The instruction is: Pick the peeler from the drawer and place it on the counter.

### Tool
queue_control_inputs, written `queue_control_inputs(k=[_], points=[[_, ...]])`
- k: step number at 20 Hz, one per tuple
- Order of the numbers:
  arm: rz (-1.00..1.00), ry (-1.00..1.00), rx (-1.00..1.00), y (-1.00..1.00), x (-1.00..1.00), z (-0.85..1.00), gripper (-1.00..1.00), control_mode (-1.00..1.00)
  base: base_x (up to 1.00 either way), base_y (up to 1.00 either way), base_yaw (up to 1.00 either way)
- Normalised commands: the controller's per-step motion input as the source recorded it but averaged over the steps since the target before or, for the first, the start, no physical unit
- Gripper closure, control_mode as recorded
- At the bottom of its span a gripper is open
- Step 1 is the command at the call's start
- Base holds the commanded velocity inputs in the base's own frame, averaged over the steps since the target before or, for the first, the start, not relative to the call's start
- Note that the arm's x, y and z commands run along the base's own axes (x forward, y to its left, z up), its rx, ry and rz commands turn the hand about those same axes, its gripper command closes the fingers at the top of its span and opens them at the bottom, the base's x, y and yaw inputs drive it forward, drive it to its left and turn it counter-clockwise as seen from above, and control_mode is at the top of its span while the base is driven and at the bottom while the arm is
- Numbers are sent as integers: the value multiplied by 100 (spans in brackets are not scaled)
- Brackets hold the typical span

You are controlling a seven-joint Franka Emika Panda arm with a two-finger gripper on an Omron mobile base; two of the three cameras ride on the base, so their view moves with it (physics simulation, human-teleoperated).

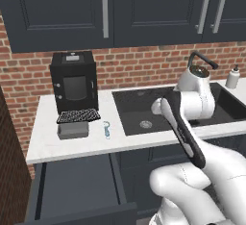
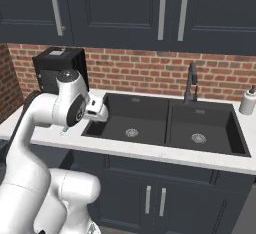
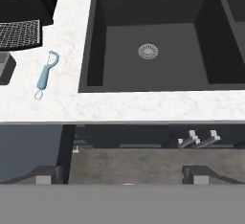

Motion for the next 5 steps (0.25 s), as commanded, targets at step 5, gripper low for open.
queue_control_inputs(k=[5], points=[[0,-1,-1,-26,-67,71,-100,-100,0,0,0]])
